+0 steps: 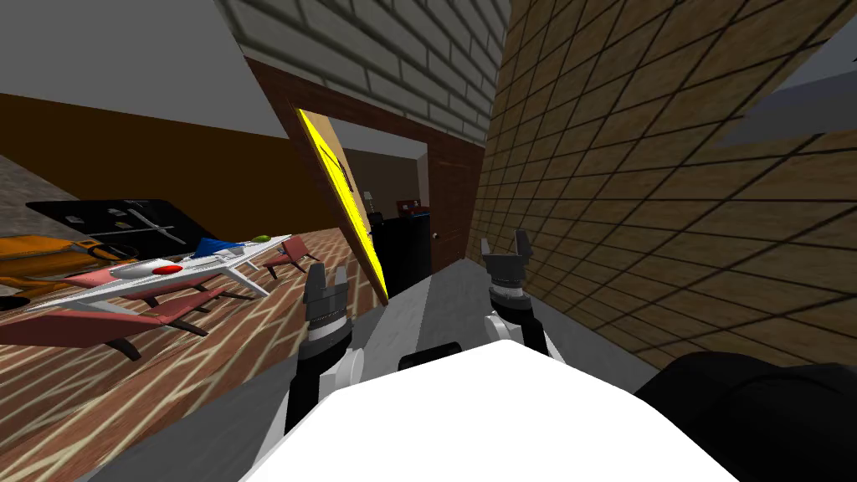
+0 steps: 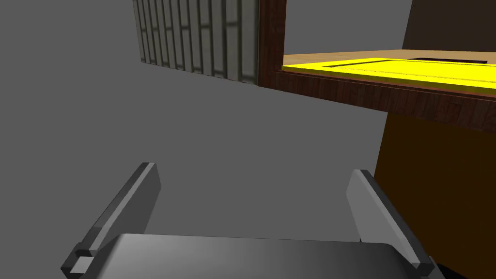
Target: Push the door open
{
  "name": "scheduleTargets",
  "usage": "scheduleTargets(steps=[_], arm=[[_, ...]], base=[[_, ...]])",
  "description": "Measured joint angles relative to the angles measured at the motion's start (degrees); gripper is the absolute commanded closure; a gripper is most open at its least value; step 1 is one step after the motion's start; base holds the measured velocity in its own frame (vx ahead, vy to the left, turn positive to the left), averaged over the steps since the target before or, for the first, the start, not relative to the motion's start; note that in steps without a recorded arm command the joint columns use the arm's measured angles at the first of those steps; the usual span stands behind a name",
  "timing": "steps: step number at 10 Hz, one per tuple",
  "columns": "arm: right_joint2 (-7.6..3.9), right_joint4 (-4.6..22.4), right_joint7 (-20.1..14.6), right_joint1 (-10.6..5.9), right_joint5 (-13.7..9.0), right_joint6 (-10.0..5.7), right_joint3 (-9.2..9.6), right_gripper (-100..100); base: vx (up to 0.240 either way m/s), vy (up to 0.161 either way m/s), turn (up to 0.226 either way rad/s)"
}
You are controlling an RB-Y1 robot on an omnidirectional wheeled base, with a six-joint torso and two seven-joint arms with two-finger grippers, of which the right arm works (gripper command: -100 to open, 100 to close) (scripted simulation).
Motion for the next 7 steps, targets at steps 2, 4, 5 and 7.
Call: scheduleTargets(steps=[2, 4, 5, 7], arm=[[-0.95, 2.5, -1.1, -0.84, -1.4, -0.54, 0.08, -100], [-1.95, 4.6, -2.5, -1.5, -3.0, -0.84, -0.05, -100], [-2.36, 6.0, -3.2, -1.91, -3.7, -1.27, -0.23, -100], [-3.3, 9.0, -4.8, -2.78, -5.6, -2.18, -0.42, -100]], base=[[0.106, -0.093, 0.19], [0.099, -0.104, 0.15], [0.088, -0.09, 0.182], [0.128, -0.108, 0.212]])
